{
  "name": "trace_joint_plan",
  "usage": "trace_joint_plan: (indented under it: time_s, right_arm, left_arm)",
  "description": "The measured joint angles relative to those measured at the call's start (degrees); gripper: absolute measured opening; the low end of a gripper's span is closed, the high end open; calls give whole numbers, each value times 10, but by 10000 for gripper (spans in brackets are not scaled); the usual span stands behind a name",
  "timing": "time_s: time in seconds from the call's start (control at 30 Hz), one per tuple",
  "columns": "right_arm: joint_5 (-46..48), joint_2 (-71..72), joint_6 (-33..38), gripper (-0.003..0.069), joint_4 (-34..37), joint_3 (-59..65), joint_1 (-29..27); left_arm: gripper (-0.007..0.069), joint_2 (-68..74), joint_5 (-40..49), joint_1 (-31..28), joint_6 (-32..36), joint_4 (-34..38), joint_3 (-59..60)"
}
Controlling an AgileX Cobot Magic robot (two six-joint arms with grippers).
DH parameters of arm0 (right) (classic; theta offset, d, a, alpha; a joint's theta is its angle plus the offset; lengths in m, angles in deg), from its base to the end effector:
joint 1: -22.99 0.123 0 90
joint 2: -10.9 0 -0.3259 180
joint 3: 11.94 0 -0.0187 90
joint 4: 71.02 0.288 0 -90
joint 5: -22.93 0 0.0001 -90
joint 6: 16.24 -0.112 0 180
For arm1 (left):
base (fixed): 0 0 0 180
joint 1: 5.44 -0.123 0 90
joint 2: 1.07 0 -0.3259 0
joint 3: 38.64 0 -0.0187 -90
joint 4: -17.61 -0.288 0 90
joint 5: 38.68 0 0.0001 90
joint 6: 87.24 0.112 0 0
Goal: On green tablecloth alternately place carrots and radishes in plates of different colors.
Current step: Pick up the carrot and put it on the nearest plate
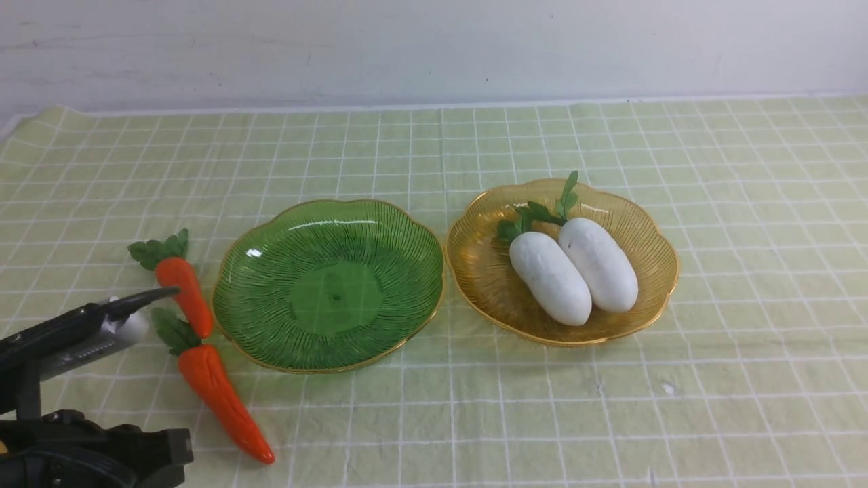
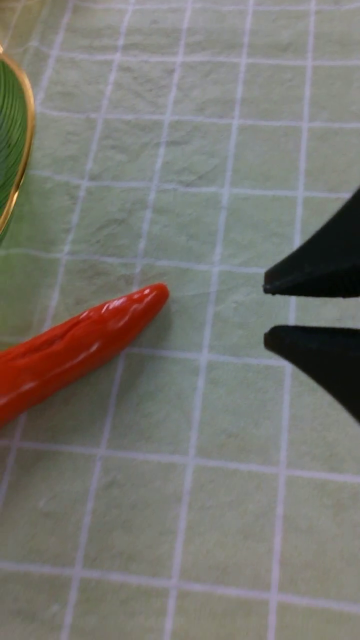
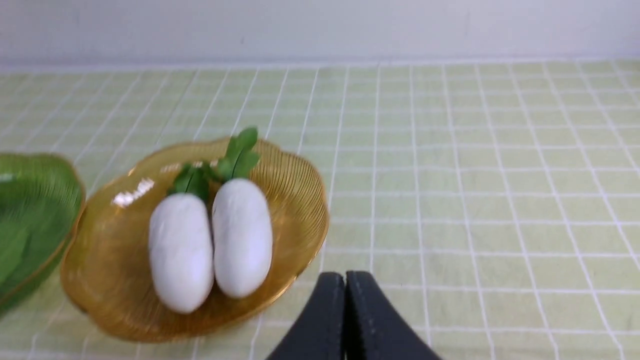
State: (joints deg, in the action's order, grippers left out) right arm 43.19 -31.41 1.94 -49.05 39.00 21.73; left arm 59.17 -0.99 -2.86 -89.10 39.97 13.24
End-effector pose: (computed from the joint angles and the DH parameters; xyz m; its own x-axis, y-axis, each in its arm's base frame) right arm 0.1507 0.0112 0.3028 -0.3809 0.0525 -0.9231 -0.0813 0.9926 0.0900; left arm 0.1689 -0.0337 0.2227 -0.8509 -0.2929 -0.4361 -0.1292 0.9213 -0.3668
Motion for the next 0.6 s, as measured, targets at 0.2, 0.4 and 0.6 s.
trace_joint_plan:
  time_s: [0.2, 0.4, 0.6]
  right_arm:
    - [-25, 1, 0, -12, 9, 16, 0]
    - [-27, 2, 0, -12, 9, 16, 0]
    - [-27, 2, 0, -12, 9, 16, 0]
  left_arm:
    - [250, 63, -28, 0, -64, -98, -12]
    - [362, 147, -38, 0, -103, -109, -69]
    - [426, 233, -65, 0, -118, -106, -125]
